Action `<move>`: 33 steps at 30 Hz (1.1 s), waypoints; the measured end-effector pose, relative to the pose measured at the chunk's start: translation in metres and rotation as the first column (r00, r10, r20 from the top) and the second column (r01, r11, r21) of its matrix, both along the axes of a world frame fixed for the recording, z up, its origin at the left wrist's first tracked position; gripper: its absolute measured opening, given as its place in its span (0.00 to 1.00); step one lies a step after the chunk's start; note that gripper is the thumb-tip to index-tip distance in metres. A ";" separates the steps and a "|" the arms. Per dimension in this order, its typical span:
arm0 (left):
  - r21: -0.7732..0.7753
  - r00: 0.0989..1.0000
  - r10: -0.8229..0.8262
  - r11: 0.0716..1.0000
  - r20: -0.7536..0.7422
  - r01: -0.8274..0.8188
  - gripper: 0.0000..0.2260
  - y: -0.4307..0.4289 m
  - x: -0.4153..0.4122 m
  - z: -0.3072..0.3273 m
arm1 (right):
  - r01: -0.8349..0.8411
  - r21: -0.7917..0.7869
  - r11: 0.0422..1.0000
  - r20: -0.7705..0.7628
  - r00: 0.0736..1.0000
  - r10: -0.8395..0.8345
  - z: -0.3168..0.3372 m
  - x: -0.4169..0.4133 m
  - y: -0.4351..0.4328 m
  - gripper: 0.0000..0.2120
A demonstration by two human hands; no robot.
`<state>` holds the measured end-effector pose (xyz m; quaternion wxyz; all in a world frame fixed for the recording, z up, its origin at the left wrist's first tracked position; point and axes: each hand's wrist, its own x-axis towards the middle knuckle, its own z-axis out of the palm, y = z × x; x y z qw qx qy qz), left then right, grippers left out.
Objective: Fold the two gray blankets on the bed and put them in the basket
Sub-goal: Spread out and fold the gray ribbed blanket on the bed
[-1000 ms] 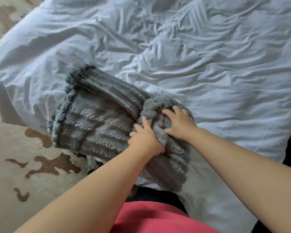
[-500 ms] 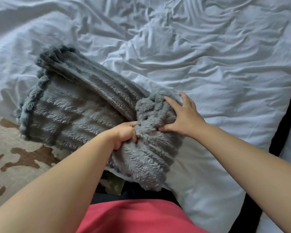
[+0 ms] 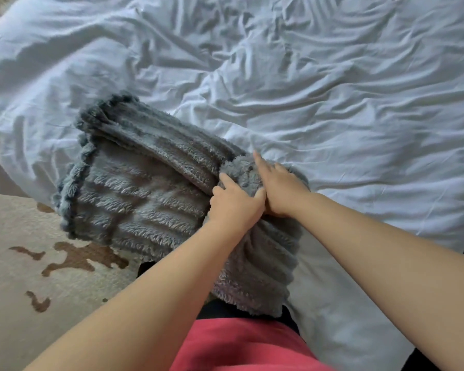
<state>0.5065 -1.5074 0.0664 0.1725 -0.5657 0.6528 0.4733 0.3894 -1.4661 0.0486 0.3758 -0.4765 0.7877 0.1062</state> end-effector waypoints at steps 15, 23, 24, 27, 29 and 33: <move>-0.027 0.981 -0.195 0.980 -0.006 0.195 0.19 -0.014 -0.044 -0.047 | 0.165 -0.159 0.973 0.061 0.986 -0.157 -0.027 -0.007 0.039 0.55; -0.266 0.983 -0.160 0.955 -0.091 0.131 0.24 0.014 -0.014 0.000 | 0.177 -0.118 0.977 0.051 0.984 -0.172 -0.035 -0.004 0.016 0.45; -0.249 0.980 -0.178 0.957 -0.093 0.150 0.23 0.021 -0.007 -0.004 | 0.178 -0.126 0.976 0.054 0.984 -0.172 -0.035 -0.004 0.017 0.46; -0.363 0.942 -0.326 0.871 0.075 0.331 0.25 0.036 0.013 -0.023 | 0.149 -0.159 0.976 0.054 0.988 -0.142 -0.035 -0.003 0.023 0.52; -0.429 0.913 -0.380 0.807 0.146 0.405 0.28 0.041 0.019 -0.034 | 0.145 -0.206 0.968 0.079 0.988 -0.131 -0.035 -0.005 0.031 0.55; -0.432 0.915 -0.375 0.807 0.150 0.402 0.30 0.039 0.017 -0.046 | 0.466 -0.378 0.799 0.335 0.874 -0.352 -0.032 -0.013 0.054 0.48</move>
